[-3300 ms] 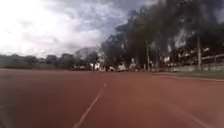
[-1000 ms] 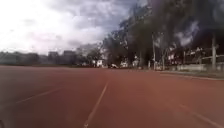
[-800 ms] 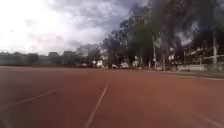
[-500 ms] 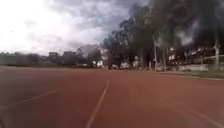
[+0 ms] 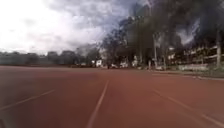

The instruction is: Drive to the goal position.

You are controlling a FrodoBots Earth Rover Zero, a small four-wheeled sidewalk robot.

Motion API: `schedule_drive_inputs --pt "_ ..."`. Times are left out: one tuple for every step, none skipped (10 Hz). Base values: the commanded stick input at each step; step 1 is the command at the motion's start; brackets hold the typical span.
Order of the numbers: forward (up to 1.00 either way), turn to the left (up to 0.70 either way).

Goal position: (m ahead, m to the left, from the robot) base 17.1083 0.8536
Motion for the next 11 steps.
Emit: schedule_drive_inputs --pt "0.70 -0.35" --pt "0.70 -0.35" --pt "0.70 -0.35" --pt "0.70 -0.35" --pt "0.70 0.00" --pt "0.70 0.00" --pt "0.70 0.00" --pt "0.70 0.00" --pt "0.70 0.00" --pt "0.70 0.00" --pt "0.70 0.00"
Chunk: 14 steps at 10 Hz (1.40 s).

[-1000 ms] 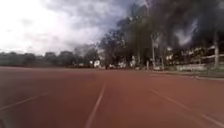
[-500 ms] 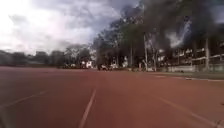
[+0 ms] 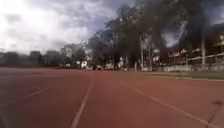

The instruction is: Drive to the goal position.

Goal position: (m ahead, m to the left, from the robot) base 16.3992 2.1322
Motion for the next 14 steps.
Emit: schedule_drive_inputs --pt "0.70 0.00" --pt "0.70 0.00" --pt "0.70 0.00" --pt "0.70 0.00" --pt "0.70 0.00" --pt "0.70 0.00" --pt "0.70 0.00" --pt "0.70 0.00" --pt "0.70 0.00" --pt "0.70 0.00" --pt "0.70 0.00" --pt "0.70 0.00" --pt "0.70 0.00" --pt "0.70 0.00"
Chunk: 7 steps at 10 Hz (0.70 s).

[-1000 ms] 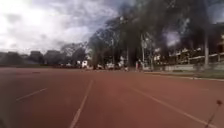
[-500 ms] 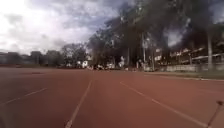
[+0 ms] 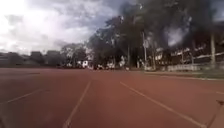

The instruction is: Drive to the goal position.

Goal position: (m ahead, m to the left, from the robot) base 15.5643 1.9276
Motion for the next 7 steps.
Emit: schedule_drive_inputs --pt "0.70 0.00" --pt "0.70 0.00" --pt "0.70 0.00" --pt "0.70 0.00" --pt "0.70 0.00" --pt "0.70 0.00" --pt "0.70 0.00"
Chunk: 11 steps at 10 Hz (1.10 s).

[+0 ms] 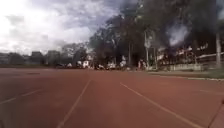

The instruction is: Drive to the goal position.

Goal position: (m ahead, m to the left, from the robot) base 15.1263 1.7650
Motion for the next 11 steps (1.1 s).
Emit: schedule_drive_inputs --pt "0.70 0.00" --pt "0.70 0.00" --pt "0.70 0.00" --pt "0.70 0.00" --pt "0.70 0.00" --pt "0.70 0.00" --pt "0.70 0.00" --pt "0.70 0.00" --pt "0.70 0.00" --pt "0.70 0.00" --pt "0.70 0.00"
